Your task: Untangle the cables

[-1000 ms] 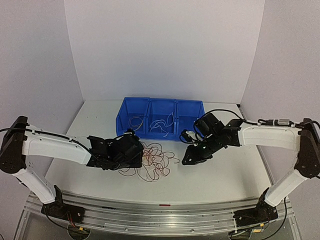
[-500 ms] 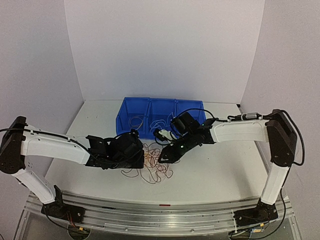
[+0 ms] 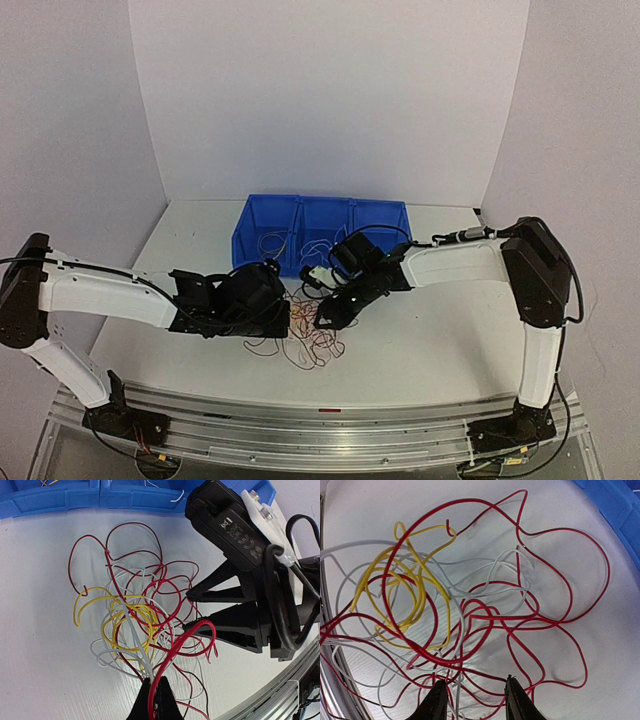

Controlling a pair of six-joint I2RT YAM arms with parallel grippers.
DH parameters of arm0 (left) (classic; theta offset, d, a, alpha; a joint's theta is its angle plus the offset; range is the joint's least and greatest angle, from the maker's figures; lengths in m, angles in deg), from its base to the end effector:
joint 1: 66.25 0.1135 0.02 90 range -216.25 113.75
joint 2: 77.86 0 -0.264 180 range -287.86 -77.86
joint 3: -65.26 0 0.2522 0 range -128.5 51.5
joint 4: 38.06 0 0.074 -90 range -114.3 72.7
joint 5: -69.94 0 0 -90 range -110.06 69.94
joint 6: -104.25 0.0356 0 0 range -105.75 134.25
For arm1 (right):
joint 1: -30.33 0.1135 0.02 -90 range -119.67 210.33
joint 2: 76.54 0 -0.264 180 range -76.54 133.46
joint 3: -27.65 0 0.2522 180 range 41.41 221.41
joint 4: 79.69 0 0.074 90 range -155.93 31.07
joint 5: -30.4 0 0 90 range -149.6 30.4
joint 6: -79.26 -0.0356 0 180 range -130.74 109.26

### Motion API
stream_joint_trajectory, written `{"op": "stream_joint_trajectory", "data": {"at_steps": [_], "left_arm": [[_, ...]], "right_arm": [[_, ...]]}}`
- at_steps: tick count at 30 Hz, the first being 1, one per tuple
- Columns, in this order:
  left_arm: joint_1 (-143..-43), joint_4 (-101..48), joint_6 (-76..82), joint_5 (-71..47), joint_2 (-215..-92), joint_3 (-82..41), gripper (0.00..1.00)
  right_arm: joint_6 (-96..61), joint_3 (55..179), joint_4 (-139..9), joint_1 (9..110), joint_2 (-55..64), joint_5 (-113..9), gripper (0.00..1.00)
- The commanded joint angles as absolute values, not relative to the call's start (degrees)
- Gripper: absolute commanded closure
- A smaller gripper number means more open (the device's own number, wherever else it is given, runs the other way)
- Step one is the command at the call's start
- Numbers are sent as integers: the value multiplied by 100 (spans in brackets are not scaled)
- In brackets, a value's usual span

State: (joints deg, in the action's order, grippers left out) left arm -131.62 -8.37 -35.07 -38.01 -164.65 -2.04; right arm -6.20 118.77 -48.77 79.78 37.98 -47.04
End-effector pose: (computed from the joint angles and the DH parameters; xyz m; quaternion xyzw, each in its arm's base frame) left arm 0.1406 -0.2804 0.2113 0.0754 0.9243 -0.2111 0.3090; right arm 0.2701 0.3275 0.1652 -0.4594 0.8279 0.2125 0.2417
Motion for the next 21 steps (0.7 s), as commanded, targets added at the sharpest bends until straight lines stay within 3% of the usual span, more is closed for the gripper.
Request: {"op": "stream_joint_trajectory", "data": {"at_steps": [1,9,12,16,21], "left_arm": [[-13172,-983,-3399,-3691,-16172,-183,100],[-13171,-946,-3433,-3669,-15968,-7,100],[-13172,-839,-3475,-3740,-15994,-64,100],[-13172,-67,-4117,-4288,-16047,-266,100],[-13066,1749,-5484,-4983,-16160,-534,100]], "right_arm": [[-254,12064,-4978,8006,3883,-5306,64],[-202,12016,-4993,8006,3772,-5391,68],[-471,12071,-5044,8004,3806,-5536,100],[-1148,11826,-5254,7991,3565,-7081,100],[-2480,10955,-4890,7361,2586,-7775,100]]}}
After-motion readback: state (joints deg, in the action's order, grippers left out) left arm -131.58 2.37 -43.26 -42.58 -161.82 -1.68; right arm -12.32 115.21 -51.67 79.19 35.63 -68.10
